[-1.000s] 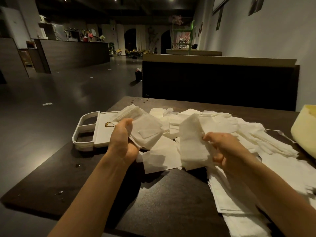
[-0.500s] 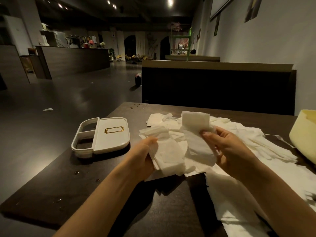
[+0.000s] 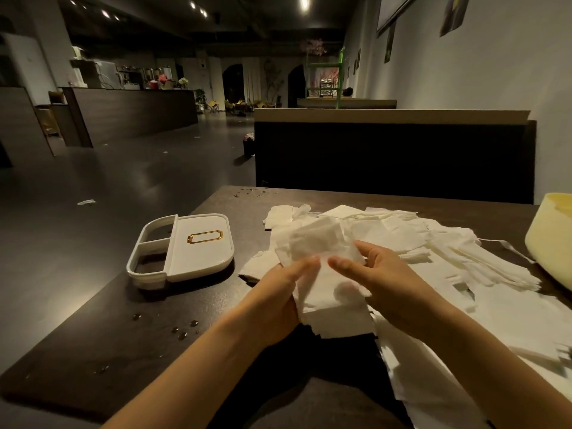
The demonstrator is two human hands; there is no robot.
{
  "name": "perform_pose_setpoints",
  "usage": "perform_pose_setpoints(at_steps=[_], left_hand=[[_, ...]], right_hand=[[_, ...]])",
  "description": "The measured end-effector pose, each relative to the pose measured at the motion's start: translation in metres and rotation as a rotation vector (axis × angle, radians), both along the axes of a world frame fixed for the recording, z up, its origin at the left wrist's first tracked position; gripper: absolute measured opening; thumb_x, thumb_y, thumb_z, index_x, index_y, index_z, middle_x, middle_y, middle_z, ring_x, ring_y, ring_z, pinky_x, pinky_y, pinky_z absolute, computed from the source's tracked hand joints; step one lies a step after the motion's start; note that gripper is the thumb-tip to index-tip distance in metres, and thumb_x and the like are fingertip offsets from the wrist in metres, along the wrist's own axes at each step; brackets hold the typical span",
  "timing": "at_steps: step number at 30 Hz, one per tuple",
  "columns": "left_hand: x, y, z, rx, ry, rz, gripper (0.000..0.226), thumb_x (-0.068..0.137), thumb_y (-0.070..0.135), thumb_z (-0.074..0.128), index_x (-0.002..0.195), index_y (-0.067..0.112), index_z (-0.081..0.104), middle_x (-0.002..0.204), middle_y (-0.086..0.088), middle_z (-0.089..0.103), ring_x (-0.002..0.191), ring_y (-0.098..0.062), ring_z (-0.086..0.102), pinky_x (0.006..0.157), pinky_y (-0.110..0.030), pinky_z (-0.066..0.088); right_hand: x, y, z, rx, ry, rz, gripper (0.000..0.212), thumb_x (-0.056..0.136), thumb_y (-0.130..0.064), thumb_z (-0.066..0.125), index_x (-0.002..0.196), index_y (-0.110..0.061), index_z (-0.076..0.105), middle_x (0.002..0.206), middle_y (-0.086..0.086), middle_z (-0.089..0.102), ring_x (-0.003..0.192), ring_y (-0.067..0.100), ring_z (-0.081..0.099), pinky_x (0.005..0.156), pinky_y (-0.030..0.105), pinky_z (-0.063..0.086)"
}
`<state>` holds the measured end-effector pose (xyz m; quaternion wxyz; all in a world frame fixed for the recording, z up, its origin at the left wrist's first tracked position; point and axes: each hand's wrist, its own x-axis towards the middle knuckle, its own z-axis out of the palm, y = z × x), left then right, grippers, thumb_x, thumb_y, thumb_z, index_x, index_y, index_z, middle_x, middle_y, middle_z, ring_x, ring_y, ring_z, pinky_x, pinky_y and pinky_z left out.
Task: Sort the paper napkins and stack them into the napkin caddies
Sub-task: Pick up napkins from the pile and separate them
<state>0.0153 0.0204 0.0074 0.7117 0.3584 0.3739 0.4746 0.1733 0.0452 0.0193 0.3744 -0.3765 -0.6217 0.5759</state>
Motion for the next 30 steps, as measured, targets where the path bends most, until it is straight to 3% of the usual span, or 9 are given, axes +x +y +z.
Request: perform_pose_setpoints(at_steps=[5, 10, 13, 16, 19, 21, 24, 27, 30], left_hand=[[-0.009, 0.001, 0.002, -0.052, -0.120, 0.132, 0.014, 0.096, 0.022, 0.048, 0.100, 0.013, 0.059, 0.101, -0.014, 0.071, 0.084, -0.029, 0.069, 0.054, -0.035, 0.058], [-0.009, 0.000, 0.003, -0.035, -0.226, 0.164, 0.018, 0.095, 0.021, 0.048, 0.103, 0.009, 0.060, 0.090, -0.016, 0.074, 0.079, -0.031, 0.072, 0.057, -0.038, 0.058], [-0.013, 0.003, 0.001, -0.057, -0.261, 0.201, 0.023, 0.097, 0.021, 0.047, 0.109, 0.005, 0.058, 0.094, -0.020, 0.072, 0.080, -0.033, 0.071, 0.057, -0.043, 0.059], [-0.016, 0.005, 0.001, -0.100, -0.308, 0.267, 0.026, 0.095, 0.021, 0.052, 0.114, 0.004, 0.058, 0.101, -0.023, 0.070, 0.088, -0.038, 0.070, 0.066, -0.050, 0.058], [-0.019, 0.009, -0.001, -0.100, -0.300, 0.356, 0.024, 0.091, 0.017, 0.058, 0.113, 0.006, 0.059, 0.108, -0.020, 0.069, 0.100, -0.038, 0.066, 0.089, -0.055, 0.050], [-0.019, 0.010, -0.002, -0.078, -0.253, 0.370, 0.021, 0.090, 0.012, 0.058, 0.110, 0.007, 0.060, 0.104, -0.017, 0.071, 0.097, -0.034, 0.067, 0.086, -0.051, 0.053], [-0.014, 0.007, -0.002, -0.038, -0.125, 0.262, 0.018, 0.092, 0.011, 0.053, 0.108, 0.010, 0.061, 0.089, -0.010, 0.074, 0.084, -0.026, 0.068, 0.065, -0.039, 0.056], [-0.007, 0.002, -0.004, -0.015, -0.038, 0.063, 0.021, 0.092, 0.010, 0.049, 0.108, 0.013, 0.062, 0.100, -0.011, 0.072, 0.089, -0.026, 0.069, 0.071, -0.040, 0.058], [-0.003, -0.001, -0.003, 0.037, 0.005, -0.085, 0.027, 0.085, 0.014, 0.051, 0.107, 0.009, 0.064, 0.099, -0.012, 0.072, 0.086, -0.023, 0.070, 0.081, -0.039, 0.055]], right_hand=[[0.010, -0.001, 0.009, -0.142, 0.035, 0.179, 0.061, 0.067, -0.004, 0.069, 0.123, -0.022, 0.050, 0.104, 0.016, 0.071, 0.092, 0.029, 0.070, 0.070, 0.034, 0.060], [0.010, -0.003, 0.008, -0.110, -0.025, 0.211, 0.064, 0.077, 0.015, 0.060, 0.122, -0.030, 0.046, 0.092, 0.012, 0.073, 0.084, 0.022, 0.071, 0.064, 0.028, 0.057], [0.012, -0.005, 0.009, -0.112, -0.044, 0.212, 0.067, 0.078, 0.015, 0.059, 0.120, -0.034, 0.045, 0.088, 0.013, 0.073, 0.082, 0.022, 0.071, 0.066, 0.030, 0.058], [0.017, -0.007, 0.012, -0.118, -0.048, 0.250, 0.074, 0.075, 0.011, 0.065, 0.129, -0.034, 0.043, 0.108, 0.030, 0.062, 0.095, 0.035, 0.066, 0.080, 0.044, 0.056], [0.027, -0.007, 0.020, -0.151, 0.142, 0.261, 0.074, 0.058, 0.006, 0.079, 0.120, -0.030, 0.059, 0.104, 0.024, 0.066, 0.090, 0.035, 0.067, 0.072, 0.042, 0.059], [0.035, -0.007, 0.027, -0.117, 0.287, 0.298, 0.079, 0.043, -0.004, 0.089, 0.115, -0.025, 0.066, 0.104, 0.018, 0.068, 0.089, 0.033, 0.068, 0.067, 0.037, 0.060], [0.041, -0.004, 0.029, -0.029, 0.385, 0.311, 0.072, 0.038, -0.015, 0.094, 0.106, -0.017, 0.072, 0.102, 0.010, 0.069, 0.090, 0.028, 0.068, 0.065, 0.031, 0.059], [0.037, -0.002, 0.023, -0.042, 0.386, 0.307, 0.063, 0.042, -0.018, 0.093, 0.101, -0.014, 0.074, 0.103, 0.010, 0.068, 0.092, 0.026, 0.068, 0.067, 0.029, 0.058], [0.026, -0.003, 0.013, -0.004, 0.170, 0.235, 0.047, 0.060, -0.009, 0.084, 0.105, -0.014, 0.071, 0.112, 0.008, 0.065, 0.094, 0.022, 0.066, 0.071, 0.028, 0.057]])
